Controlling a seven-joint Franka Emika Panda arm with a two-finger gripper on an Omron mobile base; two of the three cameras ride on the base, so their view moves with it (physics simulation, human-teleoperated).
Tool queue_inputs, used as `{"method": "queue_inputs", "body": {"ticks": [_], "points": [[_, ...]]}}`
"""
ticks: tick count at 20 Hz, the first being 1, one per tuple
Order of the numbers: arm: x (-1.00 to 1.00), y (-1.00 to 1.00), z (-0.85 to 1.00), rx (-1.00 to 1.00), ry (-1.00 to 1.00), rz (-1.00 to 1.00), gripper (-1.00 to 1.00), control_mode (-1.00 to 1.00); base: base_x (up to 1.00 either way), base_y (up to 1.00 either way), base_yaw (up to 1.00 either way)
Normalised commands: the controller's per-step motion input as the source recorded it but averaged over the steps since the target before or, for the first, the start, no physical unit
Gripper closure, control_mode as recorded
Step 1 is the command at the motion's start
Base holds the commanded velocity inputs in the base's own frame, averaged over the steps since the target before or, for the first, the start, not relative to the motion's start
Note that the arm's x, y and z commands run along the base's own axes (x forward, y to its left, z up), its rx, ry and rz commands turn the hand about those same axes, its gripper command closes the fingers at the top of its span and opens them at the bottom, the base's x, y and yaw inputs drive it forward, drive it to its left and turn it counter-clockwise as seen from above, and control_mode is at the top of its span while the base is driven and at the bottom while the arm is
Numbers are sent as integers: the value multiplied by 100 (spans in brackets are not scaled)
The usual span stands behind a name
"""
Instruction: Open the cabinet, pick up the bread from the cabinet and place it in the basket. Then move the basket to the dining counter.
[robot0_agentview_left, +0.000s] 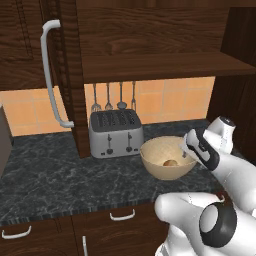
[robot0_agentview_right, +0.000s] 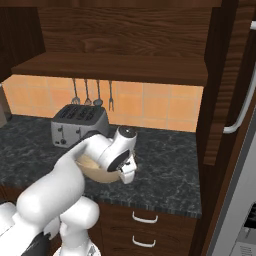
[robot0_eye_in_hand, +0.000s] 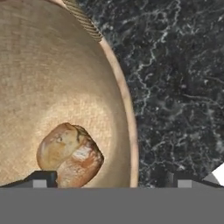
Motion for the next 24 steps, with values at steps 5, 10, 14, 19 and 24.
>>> {"method": "queue_inputs", "body": {"ticks": [5,10,14,19,24], "points": [[-5,19,-55,0,1,0,100,-100,0,0,0],[-58,41,-75,-5,7,0,100,-100,0,0,0],[-27,6,-46,0,16,0,100,-100,0,0,0],[-46,11,33,0,-29,0,100,-100,0,0,0],[-82,32,92,0,-39,-4,100,-100,0,0,0]]}}
